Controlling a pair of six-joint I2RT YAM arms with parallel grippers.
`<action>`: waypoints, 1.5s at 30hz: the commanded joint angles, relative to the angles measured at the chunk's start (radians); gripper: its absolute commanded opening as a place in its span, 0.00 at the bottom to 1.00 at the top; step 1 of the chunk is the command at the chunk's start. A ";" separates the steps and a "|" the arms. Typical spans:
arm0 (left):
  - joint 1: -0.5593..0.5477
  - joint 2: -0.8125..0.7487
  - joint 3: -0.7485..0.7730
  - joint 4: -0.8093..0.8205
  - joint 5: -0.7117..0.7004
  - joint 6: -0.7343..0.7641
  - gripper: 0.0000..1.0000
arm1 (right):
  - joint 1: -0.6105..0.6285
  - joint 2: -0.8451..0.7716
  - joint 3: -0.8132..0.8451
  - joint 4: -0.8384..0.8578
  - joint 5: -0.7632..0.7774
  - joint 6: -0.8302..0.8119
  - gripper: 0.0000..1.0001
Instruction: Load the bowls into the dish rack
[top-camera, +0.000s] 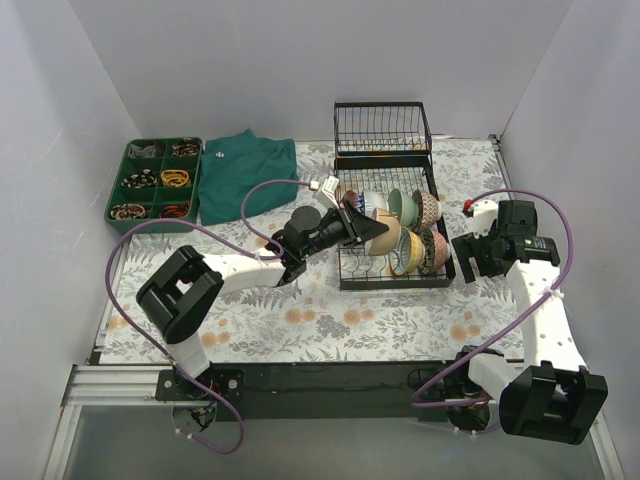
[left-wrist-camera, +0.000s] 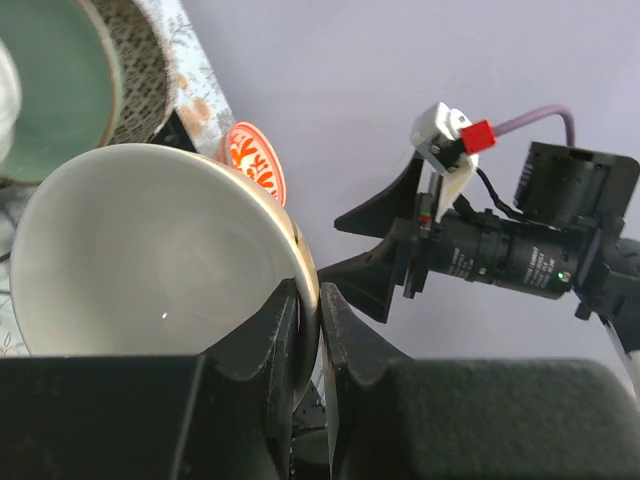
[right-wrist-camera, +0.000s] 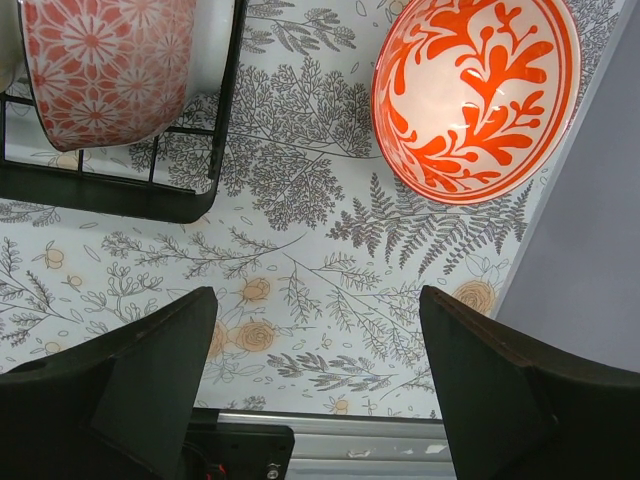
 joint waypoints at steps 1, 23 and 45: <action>-0.003 -0.002 -0.021 0.121 -0.058 -0.113 0.00 | -0.004 0.019 0.002 -0.007 0.008 -0.018 0.91; -0.089 0.200 0.043 0.148 -0.112 -0.292 0.00 | -0.004 0.041 -0.018 -0.011 0.019 -0.016 0.90; -0.026 0.185 -0.136 0.179 -0.056 -0.320 0.00 | -0.004 0.099 -0.016 0.004 0.018 -0.021 0.90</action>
